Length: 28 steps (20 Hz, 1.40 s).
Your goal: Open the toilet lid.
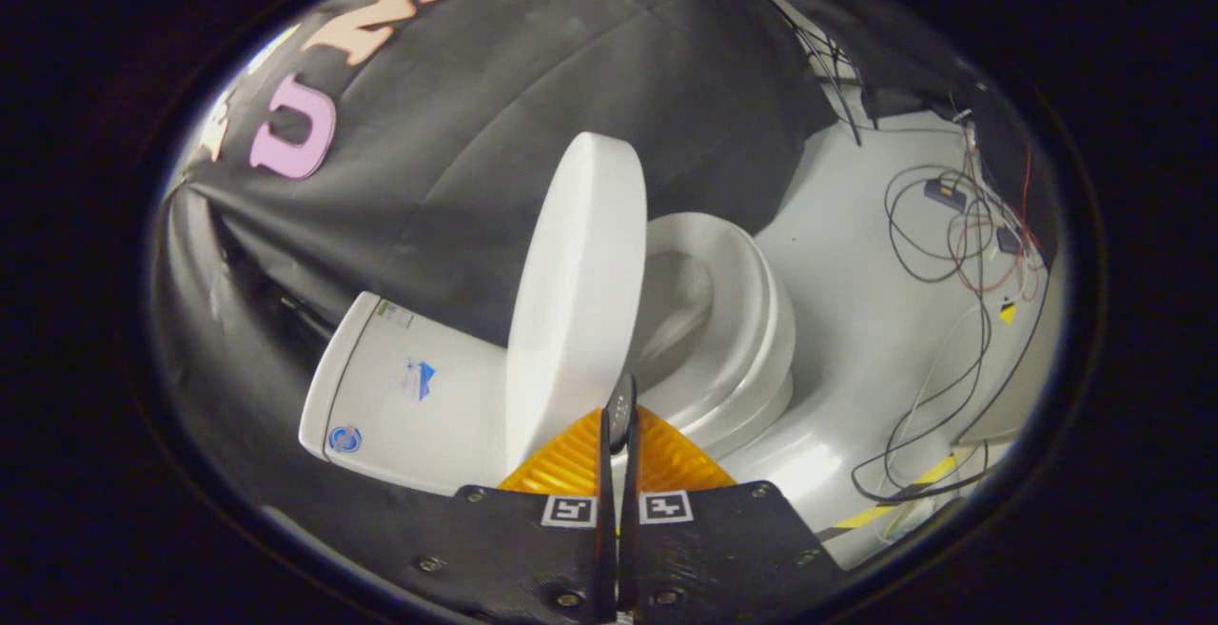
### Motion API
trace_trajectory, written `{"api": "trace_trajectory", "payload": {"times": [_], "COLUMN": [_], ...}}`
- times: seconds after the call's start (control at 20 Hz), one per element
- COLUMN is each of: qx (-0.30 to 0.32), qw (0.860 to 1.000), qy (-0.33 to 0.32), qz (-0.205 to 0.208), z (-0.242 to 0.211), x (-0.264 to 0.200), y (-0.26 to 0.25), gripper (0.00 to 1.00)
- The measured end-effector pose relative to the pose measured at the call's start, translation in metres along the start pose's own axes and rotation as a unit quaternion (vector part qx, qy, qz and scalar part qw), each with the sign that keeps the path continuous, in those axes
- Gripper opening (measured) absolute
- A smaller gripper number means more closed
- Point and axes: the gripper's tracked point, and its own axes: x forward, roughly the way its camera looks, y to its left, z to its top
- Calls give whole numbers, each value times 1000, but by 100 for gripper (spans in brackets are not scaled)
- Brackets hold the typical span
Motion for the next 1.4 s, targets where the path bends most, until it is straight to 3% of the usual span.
{"api": "trace_trajectory", "payload": {"times": [0.45,1.4], "qx": [-120,-229], "qw": [991,964], "qy": [-52,-132], "qz": [-26,-11], "z": [6,-3], "x": [-16,-28], "y": [51,148], "gripper": [2,2]}}
